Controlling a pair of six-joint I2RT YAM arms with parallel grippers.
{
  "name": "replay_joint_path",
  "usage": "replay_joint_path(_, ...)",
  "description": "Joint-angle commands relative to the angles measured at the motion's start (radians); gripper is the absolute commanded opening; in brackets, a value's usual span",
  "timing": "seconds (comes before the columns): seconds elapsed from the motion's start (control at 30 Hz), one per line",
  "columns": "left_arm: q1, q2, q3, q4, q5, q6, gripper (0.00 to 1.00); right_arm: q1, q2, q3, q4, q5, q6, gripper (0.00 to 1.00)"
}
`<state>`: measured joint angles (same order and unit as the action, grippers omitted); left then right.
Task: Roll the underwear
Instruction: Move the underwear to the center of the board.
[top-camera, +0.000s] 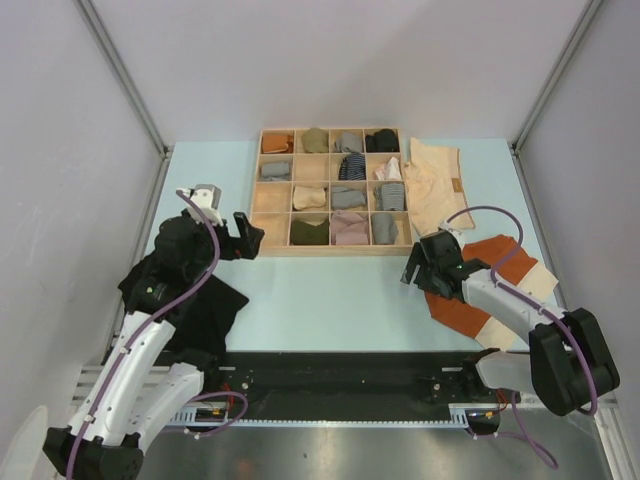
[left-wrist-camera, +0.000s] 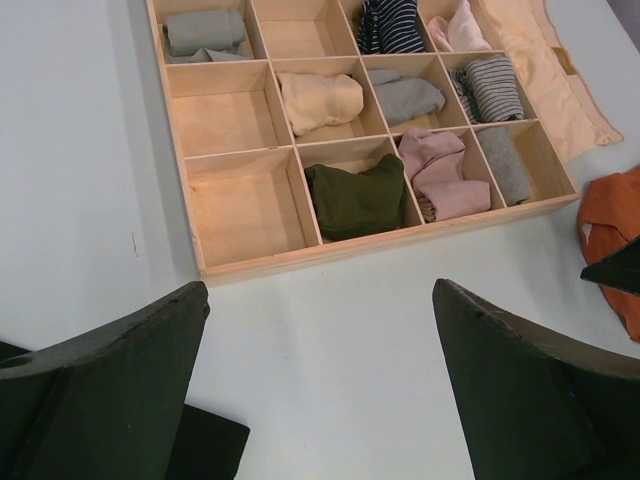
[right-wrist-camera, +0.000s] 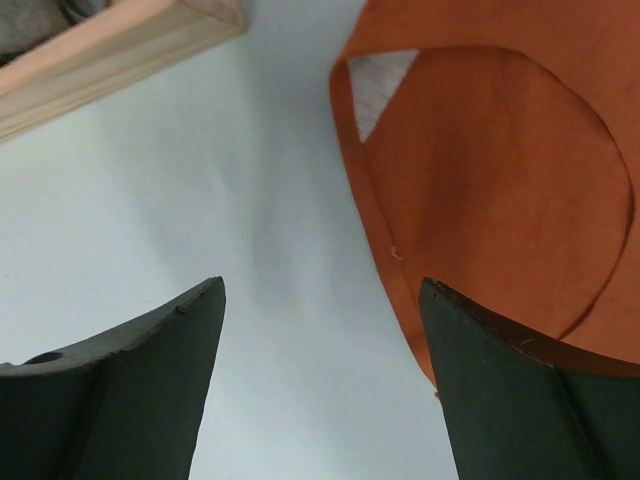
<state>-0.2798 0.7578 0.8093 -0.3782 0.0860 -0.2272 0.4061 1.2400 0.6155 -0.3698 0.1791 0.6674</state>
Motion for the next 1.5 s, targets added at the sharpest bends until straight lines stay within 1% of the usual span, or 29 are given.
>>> replay_joint_path(0.0,-0.013,-0.028,-0.005,0.018,-0.012,0.017,1.00,0.010,0.001,0.001,-0.075,0.095,0.096,0.83)
replay_joint_path(0.37,-0.018,-0.026,-0.002,0.002,-0.046,0.055,1.00,0.022,0.046,-0.033,-0.083,0.158,0.141,0.82)
replay_joint_path(0.53,-0.019,-0.015,-0.004,0.001,-0.042,0.057,1.00,0.020,0.049,-0.049,-0.081,0.195,0.153,0.78)
replay_joint_path(0.63,-0.019,-0.008,-0.004,-0.001,-0.042,0.055,1.00,0.022,0.058,-0.057,-0.080,0.195,0.153,0.66)
replay_joint_path(0.67,-0.019,-0.006,-0.002,-0.001,-0.040,0.057,1.00,0.020,0.061,-0.060,-0.080,0.197,0.155,0.59)
replay_joint_path(0.73,-0.019,-0.002,-0.002,-0.001,-0.040,0.057,1.00,0.017,0.061,-0.069,-0.074,0.194,0.158,0.54)
replay_joint_path(0.77,-0.019,0.000,-0.002,-0.001,-0.040,0.057,1.00,0.017,0.059,-0.074,-0.072,0.194,0.156,0.49)
replay_joint_path(0.83,-0.019,0.005,-0.002,-0.001,-0.040,0.057,1.00,0.014,0.055,-0.080,-0.061,0.178,0.155,0.43)
replay_joint_path(0.87,-0.019,0.008,-0.002,-0.001,-0.040,0.057,1.00,0.013,0.056,-0.083,-0.061,0.175,0.153,0.35)
replay_joint_path(0.93,-0.019,0.011,-0.001,-0.002,-0.038,0.057,1.00,0.013,0.055,-0.088,-0.049,0.157,0.141,0.29)
replay_joint_path(0.97,-0.019,0.011,-0.001,-0.002,-0.038,0.057,1.00,0.014,0.056,-0.089,-0.047,0.152,0.138,0.22)
replay_joint_path(1.03,-0.019,0.014,0.001,-0.002,-0.038,0.055,1.00,0.014,0.065,-0.089,-0.040,0.148,0.124,0.14)
replay_joint_path(1.07,-0.019,0.015,-0.001,-0.004,-0.042,0.057,1.00,0.014,0.067,-0.088,-0.035,0.143,0.118,0.06)
replay_joint_path(1.1,-0.019,0.015,-0.001,-0.004,-0.042,0.057,1.00,0.016,0.070,-0.086,-0.032,0.128,0.110,0.01)
replay_joint_path(1.2,-0.019,0.017,-0.002,-0.004,-0.042,0.057,1.00,0.037,0.072,-0.086,-0.006,0.085,0.093,0.00)
replay_joint_path(1.37,-0.019,0.025,-0.001,-0.007,-0.038,0.057,1.00,0.088,0.088,-0.083,0.060,0.004,0.112,0.00)
replay_joint_path(1.47,-0.019,0.025,-0.001,-0.008,-0.040,0.054,1.00,0.132,0.130,-0.074,0.078,-0.006,0.138,0.00)
